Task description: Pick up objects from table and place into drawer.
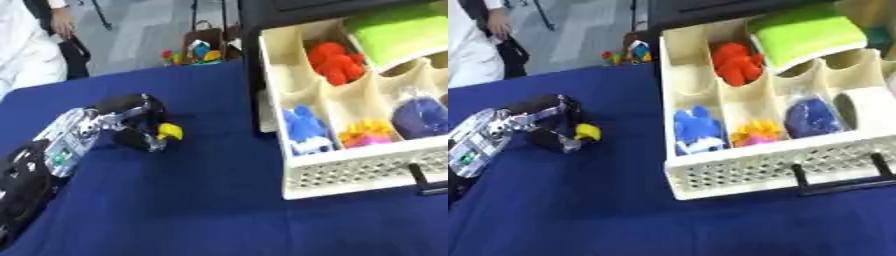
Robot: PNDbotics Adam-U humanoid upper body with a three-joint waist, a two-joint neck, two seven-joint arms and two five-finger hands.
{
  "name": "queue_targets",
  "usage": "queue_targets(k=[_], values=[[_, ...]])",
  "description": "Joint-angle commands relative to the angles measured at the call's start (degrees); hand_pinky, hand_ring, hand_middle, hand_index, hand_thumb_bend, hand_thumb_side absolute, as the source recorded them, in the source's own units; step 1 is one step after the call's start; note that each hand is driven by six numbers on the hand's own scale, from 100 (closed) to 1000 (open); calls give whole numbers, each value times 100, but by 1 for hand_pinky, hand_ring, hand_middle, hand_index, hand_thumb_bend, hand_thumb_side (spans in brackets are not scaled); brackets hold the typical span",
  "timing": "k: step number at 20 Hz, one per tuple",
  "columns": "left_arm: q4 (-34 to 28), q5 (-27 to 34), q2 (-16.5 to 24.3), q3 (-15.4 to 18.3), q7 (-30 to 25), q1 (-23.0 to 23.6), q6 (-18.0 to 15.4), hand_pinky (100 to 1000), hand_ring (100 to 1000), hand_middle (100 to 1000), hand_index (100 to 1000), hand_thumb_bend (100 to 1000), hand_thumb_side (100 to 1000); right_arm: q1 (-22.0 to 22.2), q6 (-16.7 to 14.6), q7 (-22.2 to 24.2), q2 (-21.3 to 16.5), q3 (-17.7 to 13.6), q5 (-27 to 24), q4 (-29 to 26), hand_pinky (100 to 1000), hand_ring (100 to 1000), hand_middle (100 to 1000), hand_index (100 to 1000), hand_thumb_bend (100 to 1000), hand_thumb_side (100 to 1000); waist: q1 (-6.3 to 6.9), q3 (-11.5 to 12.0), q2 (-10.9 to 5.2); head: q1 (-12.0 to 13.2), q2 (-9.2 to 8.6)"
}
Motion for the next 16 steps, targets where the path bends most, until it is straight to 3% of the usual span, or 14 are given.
queue_targets(k=[1,8,16], values=[[-14,-69,120,97,101,-36,-7,335,550,594,693,328,541,-52,-250,-265,-133,-50,-13,-55,640,701,602,760,100,1000,-50,2,-108,-7,-60],[-5,-100,110,94,256,-24,-3,304,528,573,663,214,529,-51,-249,-295,-138,-60,-19,-55,639,701,602,759,100,1000,-54,-4,-106,-5,-76],[10,-105,98,84,445,-15,26,276,508,556,634,192,540,-44,-235,-322,-136,-67,-34,-55,639,701,602,760,100,1000,-57,-5,-121,-8,-84]])
